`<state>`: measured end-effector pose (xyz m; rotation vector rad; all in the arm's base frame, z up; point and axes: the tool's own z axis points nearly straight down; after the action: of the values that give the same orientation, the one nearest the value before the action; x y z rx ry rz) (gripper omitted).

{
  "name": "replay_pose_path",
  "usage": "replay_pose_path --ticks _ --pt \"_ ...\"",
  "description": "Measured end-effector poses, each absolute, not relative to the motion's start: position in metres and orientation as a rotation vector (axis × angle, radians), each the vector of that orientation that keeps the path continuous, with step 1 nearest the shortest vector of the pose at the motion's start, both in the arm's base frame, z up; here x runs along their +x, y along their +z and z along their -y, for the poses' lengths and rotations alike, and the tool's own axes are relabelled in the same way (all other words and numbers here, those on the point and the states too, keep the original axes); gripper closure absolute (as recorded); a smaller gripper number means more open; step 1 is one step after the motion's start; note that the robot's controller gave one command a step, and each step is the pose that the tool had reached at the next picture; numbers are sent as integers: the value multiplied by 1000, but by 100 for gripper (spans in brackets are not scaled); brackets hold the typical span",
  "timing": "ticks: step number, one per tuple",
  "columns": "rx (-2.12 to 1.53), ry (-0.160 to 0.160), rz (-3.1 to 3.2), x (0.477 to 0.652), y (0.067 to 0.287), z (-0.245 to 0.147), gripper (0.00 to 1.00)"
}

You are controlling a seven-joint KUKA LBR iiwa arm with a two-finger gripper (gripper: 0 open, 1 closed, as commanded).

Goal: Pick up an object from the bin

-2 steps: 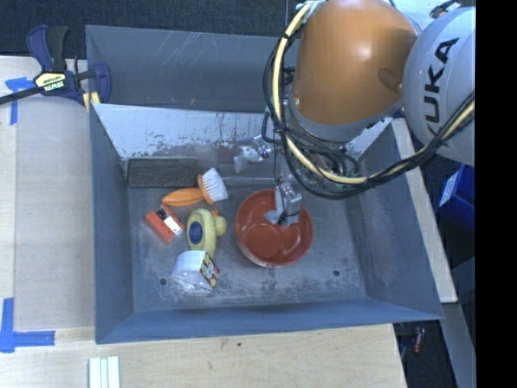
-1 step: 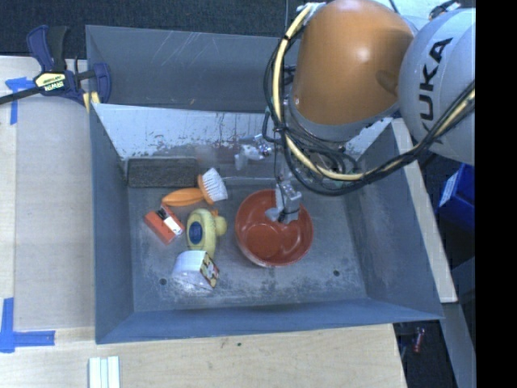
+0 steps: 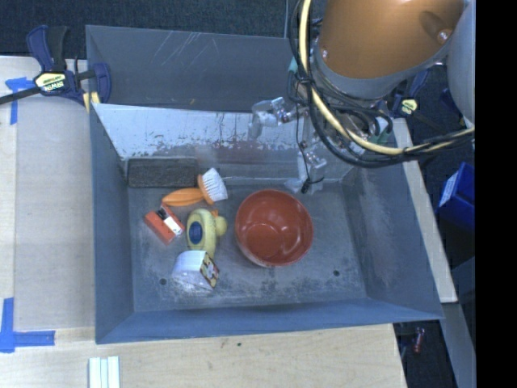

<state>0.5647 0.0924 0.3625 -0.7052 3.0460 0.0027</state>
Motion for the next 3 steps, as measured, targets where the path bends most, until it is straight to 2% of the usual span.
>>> replay_pose_path --ticks 1,2,3 --pt "-679 5 -3073 578 350 -97 0" --pt "-1066 2 -2942 589 321 -97 0" --pt "-1124 9 -2933 610 320 -135 0"
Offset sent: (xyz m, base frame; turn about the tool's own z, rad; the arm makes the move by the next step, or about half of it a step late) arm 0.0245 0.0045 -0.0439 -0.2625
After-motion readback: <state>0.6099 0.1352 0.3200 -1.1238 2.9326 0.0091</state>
